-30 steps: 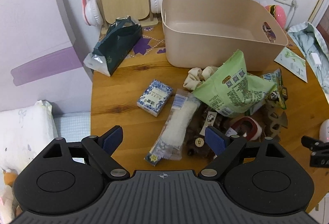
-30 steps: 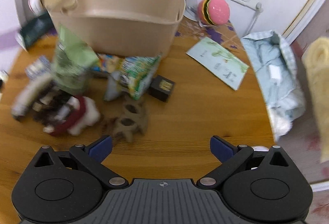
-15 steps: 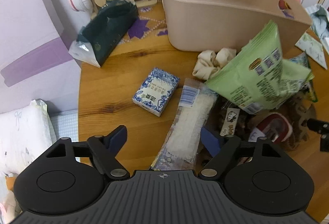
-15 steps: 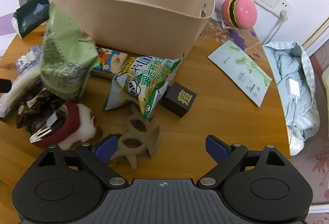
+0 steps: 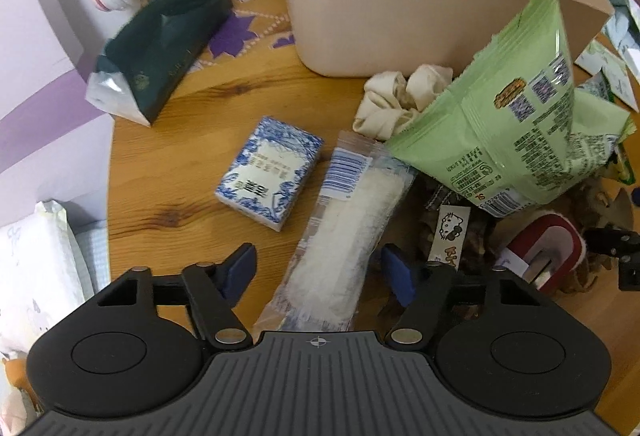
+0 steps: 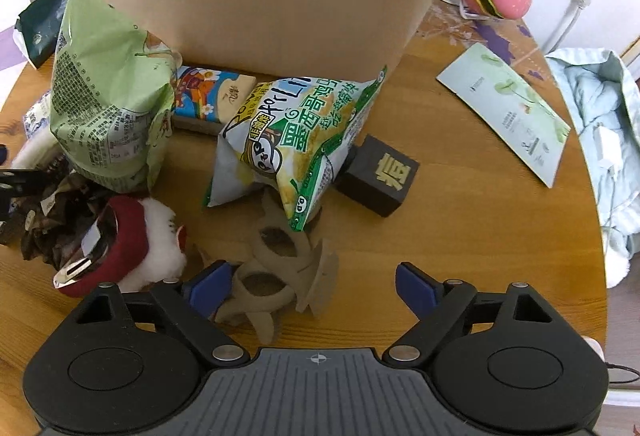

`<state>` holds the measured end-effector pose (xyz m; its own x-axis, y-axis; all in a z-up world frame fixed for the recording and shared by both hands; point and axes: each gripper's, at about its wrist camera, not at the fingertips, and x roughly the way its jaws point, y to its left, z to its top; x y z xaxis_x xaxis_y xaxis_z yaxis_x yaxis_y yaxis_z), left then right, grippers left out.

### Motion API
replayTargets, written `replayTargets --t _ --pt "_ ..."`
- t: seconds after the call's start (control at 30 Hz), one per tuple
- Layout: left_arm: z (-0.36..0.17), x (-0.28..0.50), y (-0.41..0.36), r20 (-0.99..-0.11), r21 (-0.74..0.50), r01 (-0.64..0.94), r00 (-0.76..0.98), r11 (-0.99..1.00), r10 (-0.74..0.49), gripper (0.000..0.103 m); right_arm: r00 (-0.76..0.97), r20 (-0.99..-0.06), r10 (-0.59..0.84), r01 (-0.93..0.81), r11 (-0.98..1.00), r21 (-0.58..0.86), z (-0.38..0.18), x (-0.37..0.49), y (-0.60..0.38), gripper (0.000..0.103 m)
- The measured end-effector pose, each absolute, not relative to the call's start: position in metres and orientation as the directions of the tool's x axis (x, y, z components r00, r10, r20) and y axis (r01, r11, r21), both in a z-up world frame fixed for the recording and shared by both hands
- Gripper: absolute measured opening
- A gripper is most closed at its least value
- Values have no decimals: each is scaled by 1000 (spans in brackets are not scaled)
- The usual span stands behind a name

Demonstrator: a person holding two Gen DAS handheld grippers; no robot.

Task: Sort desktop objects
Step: 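Reach the right tool to the brown hair clip while the left tool reaches the white rice-cake packet, then close the right tool on the brown clip while the left tool grasps the white packet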

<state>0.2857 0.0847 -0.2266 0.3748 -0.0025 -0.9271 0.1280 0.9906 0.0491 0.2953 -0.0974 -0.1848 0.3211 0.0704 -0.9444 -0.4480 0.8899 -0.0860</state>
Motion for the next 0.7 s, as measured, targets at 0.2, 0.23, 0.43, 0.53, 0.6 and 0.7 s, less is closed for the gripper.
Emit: replayTargets --t 0.2,0.23,0.43,0.53,0.6,0.7 --pt "-236 292 75 -936 48 152 353 987 -9 48 215 -971 102 -384 923 12 -201 303 -110 58" --pt "-236 291 74 -934 42 156 357 987 -16 44 218 -970 105 -383 923 13 -200 303 -112 56" --pt "-236 291 72 -931 41 155 365 987 -19 38 224 -964 141 -379 924 47 -197 302 -117 48" --pt "-234 287 73 -931 37 149 365 988 -20 35 231 -959 162 -368 927 68 -195 296 -122 45" --pt "-232 284 74 -934 28 143 357 989 -25 34 233 -957 172 -374 924 75 -192 295 -124 43" --pt "-228 278 77 -934 10 136 354 991 -39 30 213 -957 199 -375 921 108 -189 294 -128 43"
